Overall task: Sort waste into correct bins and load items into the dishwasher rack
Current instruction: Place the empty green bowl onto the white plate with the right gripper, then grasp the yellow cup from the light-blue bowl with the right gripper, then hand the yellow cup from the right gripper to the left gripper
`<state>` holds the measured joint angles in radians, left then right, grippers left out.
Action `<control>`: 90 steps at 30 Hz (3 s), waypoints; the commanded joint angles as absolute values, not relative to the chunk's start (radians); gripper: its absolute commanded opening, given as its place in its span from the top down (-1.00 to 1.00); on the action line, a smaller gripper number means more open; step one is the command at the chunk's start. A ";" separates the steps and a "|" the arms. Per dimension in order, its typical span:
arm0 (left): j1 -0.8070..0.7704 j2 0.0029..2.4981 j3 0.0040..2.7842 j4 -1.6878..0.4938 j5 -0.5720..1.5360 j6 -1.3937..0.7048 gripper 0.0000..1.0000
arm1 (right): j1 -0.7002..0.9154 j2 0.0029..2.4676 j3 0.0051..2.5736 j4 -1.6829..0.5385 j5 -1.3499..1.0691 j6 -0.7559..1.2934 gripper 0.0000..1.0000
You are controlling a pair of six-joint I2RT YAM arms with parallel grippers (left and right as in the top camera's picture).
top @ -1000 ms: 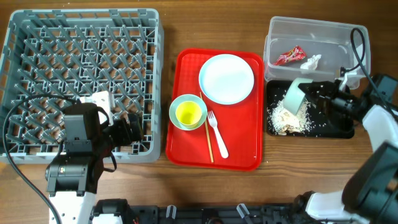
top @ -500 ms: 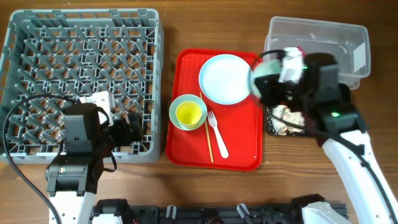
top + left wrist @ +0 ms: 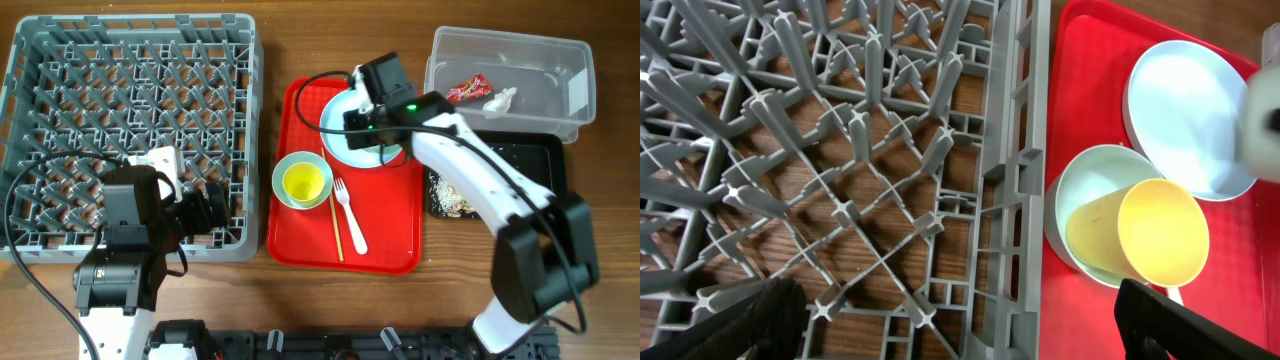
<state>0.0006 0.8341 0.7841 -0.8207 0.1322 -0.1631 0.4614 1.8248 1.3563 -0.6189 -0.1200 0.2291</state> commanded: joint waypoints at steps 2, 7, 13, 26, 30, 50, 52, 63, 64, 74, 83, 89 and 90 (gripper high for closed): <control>0.005 0.834 0.802 -0.821 0.145 -0.172 -1.00 | 0.525 1.913 1.362 -0.601 -0.119 0.236 0.91; 0.005 0.834 0.802 -0.821 0.145 -0.172 -1.00 | 0.585 1.940 1.360 -0.601 -0.130 0.237 0.64; 0.005 0.834 0.802 -0.821 0.145 -0.172 -1.00 | 0.588 1.934 1.361 -0.621 -0.131 0.247 0.13; 0.005 0.834 0.802 -0.821 0.145 -0.172 -1.00 | 0.586 1.651 1.425 -0.781 -0.223 0.325 -0.06; 0.005 0.834 0.802 -0.821 0.145 -0.172 -1.00 | 0.599 1.688 1.378 -0.802 -0.226 0.410 0.21; 0.005 0.834 0.802 -0.820 0.145 -0.172 -1.00 | 0.640 1.856 1.384 -0.764 -0.225 0.497 0.91; 0.005 0.834 0.802 -0.820 0.146 -0.172 -1.00 | 0.609 1.806 1.406 -0.783 -0.225 0.497 0.91; 0.004 0.919 0.802 -0.517 0.672 -0.264 -1.00 | 0.430 1.556 1.417 -0.827 -0.447 0.496 0.91; 0.004 0.953 0.802 -0.467 0.757 -0.275 -1.00 | 0.430 1.556 1.414 -0.818 -0.515 0.496 0.92; 0.004 1.174 0.802 0.001 1.406 -0.278 -0.92 | 0.430 1.556 1.414 -0.706 -1.011 0.497 0.91; -0.021 1.172 0.802 0.115 1.516 -0.278 -0.78 | 0.430 1.556 1.414 -0.640 -1.206 0.501 0.91; -0.037 1.172 0.803 0.253 1.515 -0.329 -0.78 | 0.430 1.556 1.414 -0.645 -1.213 0.500 0.91; -0.037 1.172 0.803 0.300 1.515 -0.358 -0.79 | 0.430 1.556 1.414 -0.645 -1.213 0.500 0.92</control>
<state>-0.0330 1.1687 0.7925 0.2222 1.4895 -0.2878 0.4286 1.5501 1.4132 -0.6487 -1.1706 0.5011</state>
